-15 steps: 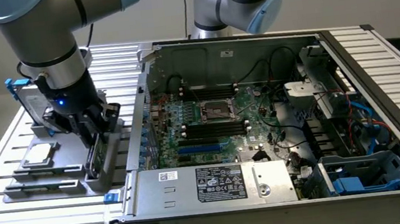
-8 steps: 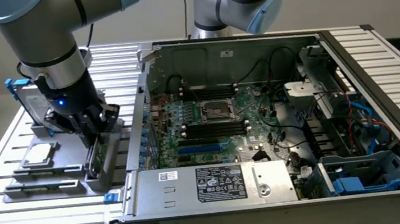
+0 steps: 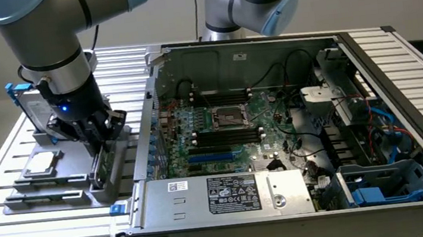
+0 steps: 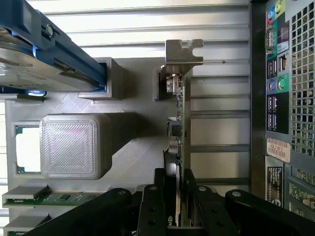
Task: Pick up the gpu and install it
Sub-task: 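Pick up the gpu and move the gpu toward the slot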
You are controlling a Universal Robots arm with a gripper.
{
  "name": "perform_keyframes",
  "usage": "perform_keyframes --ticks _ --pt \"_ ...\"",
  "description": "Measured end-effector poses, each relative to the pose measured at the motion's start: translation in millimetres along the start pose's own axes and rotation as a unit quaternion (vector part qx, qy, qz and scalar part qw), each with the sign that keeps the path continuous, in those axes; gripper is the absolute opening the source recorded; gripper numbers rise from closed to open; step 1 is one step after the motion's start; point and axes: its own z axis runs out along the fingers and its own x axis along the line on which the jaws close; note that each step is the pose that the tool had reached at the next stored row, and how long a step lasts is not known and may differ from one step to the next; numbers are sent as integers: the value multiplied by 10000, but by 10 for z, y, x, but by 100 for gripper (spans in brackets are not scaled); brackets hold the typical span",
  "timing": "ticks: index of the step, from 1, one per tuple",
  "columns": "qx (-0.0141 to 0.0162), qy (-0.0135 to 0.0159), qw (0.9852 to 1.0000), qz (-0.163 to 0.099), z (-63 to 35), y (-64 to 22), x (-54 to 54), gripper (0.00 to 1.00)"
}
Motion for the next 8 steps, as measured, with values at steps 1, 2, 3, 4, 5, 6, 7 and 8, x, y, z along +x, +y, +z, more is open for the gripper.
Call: perform_keyframes --ticks 1,2,3,4,5,6,7,8 --pt "0 0 10000 0 0 0 0 26" --pt "0 0 10000 0 0 0 0 26" --pt "0 0 10000 0 0 0 0 26" --pt "0 0 10000 0 0 0 0 26" --pt "0 -3 10000 0 0 0 0 26" --pt "-1 -5 10000 0 1 0 -1 26" --pt "-1 -7 10000 0 0 0 0 26" --pt "-1 -9 10000 0 0 0 0 26"
